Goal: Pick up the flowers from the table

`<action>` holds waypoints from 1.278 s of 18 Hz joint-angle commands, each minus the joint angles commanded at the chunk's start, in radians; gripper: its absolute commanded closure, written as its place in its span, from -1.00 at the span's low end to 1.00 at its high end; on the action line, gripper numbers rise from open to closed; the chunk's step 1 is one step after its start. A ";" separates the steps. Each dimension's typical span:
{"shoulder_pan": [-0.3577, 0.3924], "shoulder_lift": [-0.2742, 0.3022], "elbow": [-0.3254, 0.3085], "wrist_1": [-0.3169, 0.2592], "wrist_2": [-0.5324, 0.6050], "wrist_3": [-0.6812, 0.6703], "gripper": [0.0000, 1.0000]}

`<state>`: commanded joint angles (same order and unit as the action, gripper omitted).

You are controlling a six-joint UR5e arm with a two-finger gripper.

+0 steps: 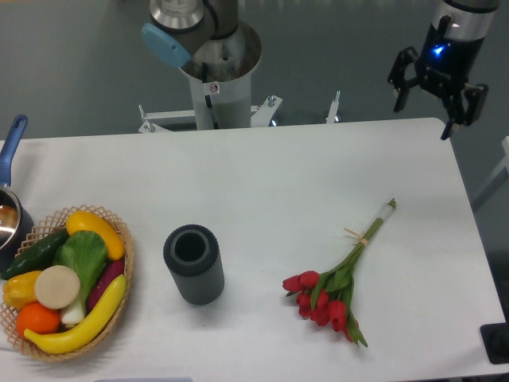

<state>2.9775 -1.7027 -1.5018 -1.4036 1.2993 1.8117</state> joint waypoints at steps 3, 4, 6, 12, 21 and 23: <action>0.002 0.008 -0.027 0.011 0.003 -0.029 -1.00; 0.002 0.006 -0.035 0.023 -0.002 -0.038 -1.00; -0.002 0.003 -0.048 0.028 -0.003 -0.067 -1.00; -0.078 -0.026 -0.104 0.121 0.000 -0.219 -1.00; -0.170 -0.158 -0.178 0.369 0.003 -0.351 -1.00; -0.193 -0.190 -0.179 0.396 0.008 -0.368 -1.00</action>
<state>2.7843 -1.8928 -1.6812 -1.0079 1.3069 1.4436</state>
